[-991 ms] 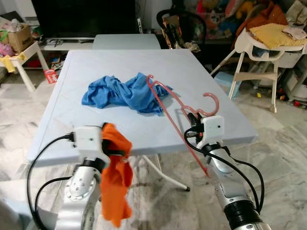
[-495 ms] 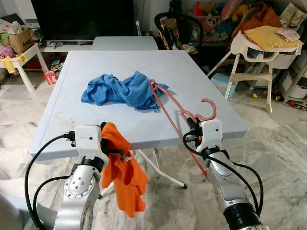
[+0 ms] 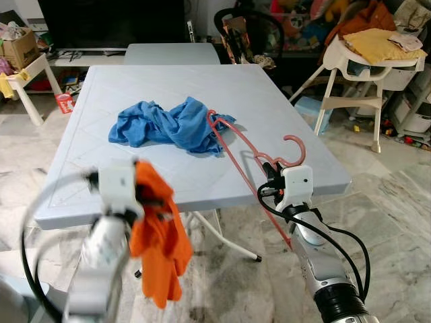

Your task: Hang hanger

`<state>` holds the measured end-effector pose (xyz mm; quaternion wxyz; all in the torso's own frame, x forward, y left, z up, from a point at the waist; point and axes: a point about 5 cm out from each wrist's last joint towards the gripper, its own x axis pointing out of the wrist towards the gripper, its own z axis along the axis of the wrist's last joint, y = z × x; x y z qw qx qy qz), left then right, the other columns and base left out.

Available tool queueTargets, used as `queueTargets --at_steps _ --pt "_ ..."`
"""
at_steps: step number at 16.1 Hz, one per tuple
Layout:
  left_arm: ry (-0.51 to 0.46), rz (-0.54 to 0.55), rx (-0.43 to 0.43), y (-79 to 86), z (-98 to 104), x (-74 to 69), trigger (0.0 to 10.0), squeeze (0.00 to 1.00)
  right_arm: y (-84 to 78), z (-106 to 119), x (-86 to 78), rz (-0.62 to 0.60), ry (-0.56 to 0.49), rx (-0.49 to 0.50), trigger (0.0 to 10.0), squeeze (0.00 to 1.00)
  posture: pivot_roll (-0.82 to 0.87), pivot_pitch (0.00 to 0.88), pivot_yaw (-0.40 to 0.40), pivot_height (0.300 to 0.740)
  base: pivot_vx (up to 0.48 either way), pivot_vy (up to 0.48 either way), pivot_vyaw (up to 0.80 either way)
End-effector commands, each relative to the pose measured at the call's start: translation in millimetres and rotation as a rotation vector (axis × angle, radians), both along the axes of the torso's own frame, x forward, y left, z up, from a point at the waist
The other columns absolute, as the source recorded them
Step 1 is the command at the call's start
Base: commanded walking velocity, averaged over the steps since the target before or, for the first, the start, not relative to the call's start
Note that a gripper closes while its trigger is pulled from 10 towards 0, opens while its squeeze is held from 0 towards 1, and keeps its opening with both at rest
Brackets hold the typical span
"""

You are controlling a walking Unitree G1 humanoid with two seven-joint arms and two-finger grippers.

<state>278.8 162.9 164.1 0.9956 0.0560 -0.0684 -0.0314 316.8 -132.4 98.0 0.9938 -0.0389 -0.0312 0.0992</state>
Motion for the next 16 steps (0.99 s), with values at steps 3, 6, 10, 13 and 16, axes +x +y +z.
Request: queueTargets --at_steps 3,6,10,13,16 --pt "-0.242 -0.026 0.093 11.7 79 36.6 10.0 0.00 -2.1 -3 -2.0 -0.002 0.021 -0.005 10.0 0.00 0.03 0.000 -0.019 0.740 0.000 0.000 0.00" --pt "-0.304 0.018 0.185 32.6 114 72.4 10.0 0.00 -2.3 -4 -4.9 0.000 0.024 -0.010 10.0 0.00 0.01 0.000 -0.008 0.740 0.000 0.000 0.00" --pt "-0.340 0.174 0.417 62.6 182 120.9 10.0 0.00 -5.0 -8 -12.5 -0.007 0.035 -0.018 10.0 0.00 -0.03 0.011 0.005 0.740 0.000 0.000 0.00" --pt "-0.466 0.313 0.365 66.0 255 115.9 10.0 0.00 -4.7 -8 -16.2 -0.008 0.035 -0.018 10.0 0.00 -0.06 0.018 0.020 0.740 0.000 0.000 0.00" --pt "-0.685 0.338 0.415 43.9 313 97.9 10.0 0.00 -3.7 -6 -20.4 -0.019 0.032 -0.013 10.0 0.00 -0.08 0.027 0.036 0.740 0.000 0.000 0.00"
